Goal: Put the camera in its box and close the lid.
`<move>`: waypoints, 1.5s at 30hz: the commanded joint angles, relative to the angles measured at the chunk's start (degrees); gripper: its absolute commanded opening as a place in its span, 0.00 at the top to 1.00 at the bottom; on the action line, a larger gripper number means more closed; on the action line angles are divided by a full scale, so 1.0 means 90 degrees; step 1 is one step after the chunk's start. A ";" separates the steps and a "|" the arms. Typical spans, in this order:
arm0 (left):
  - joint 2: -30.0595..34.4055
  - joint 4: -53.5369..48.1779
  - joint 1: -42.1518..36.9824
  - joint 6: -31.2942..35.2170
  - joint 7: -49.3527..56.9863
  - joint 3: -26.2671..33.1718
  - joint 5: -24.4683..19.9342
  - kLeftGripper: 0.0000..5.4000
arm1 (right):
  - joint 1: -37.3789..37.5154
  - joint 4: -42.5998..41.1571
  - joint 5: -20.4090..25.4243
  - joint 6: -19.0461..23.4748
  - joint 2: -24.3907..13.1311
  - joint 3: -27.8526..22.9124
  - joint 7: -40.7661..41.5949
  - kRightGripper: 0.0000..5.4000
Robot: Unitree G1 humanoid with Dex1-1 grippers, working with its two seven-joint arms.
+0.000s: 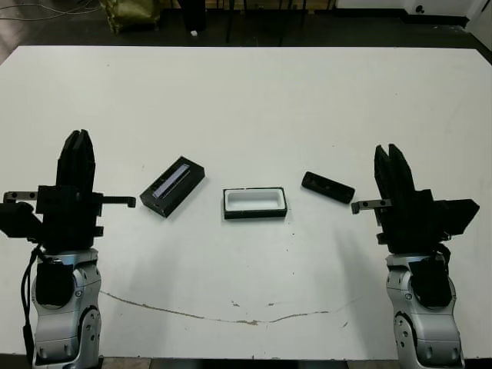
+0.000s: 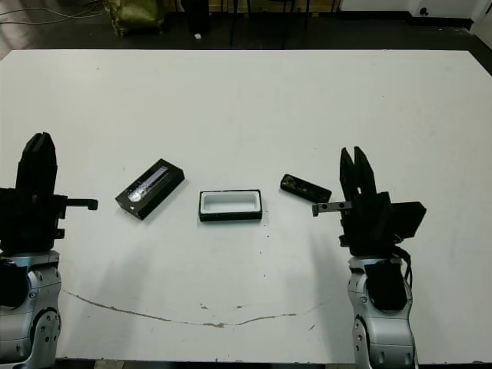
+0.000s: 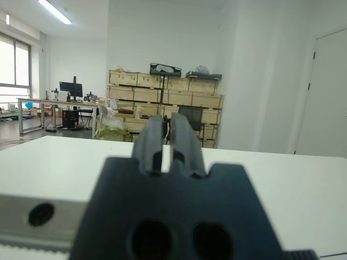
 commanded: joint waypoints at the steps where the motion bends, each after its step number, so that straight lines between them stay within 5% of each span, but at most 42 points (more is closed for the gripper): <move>1: 0.0001 0.0028 0.0080 0.0118 0.0029 -0.0013 0.0030 1.00 | 0.0063 -0.0047 -0.0006 0.0215 -0.0061 -0.0022 -0.0002 1.00; 14: 0.0006 -0.0016 0.0133 0.0198 0.0064 -0.0016 0.0032 1.00 | -0.0114 -0.0139 -0.0092 0.0277 -0.0259 -0.0077 0.0088 1.00; 22: -0.0008 -0.0039 0.0130 0.0226 0.0028 -0.0037 -0.0044 1.00 | -0.0744 0.0171 0.0500 0.0491 -0.0895 -0.0483 0.0727 1.00; 27: -0.0004 -0.0028 0.0139 0.0212 0.0035 -0.0026 -0.0005 1.00 | -0.1229 0.0467 0.0849 0.1093 -0.1446 -0.0764 0.1130 1.00; 34: -0.0018 -0.0071 0.0169 0.0257 0.0050 -0.0031 0.0000 1.00 | -0.1950 0.1032 0.0919 0.1821 -0.2255 -0.0789 0.1747 1.00; 45: -0.0060 -0.0062 0.0189 0.0226 0.0128 -0.0060 0.0142 1.00 | -0.2568 0.1476 0.0848 0.2267 -0.2984 -0.0382 0.2887 1.00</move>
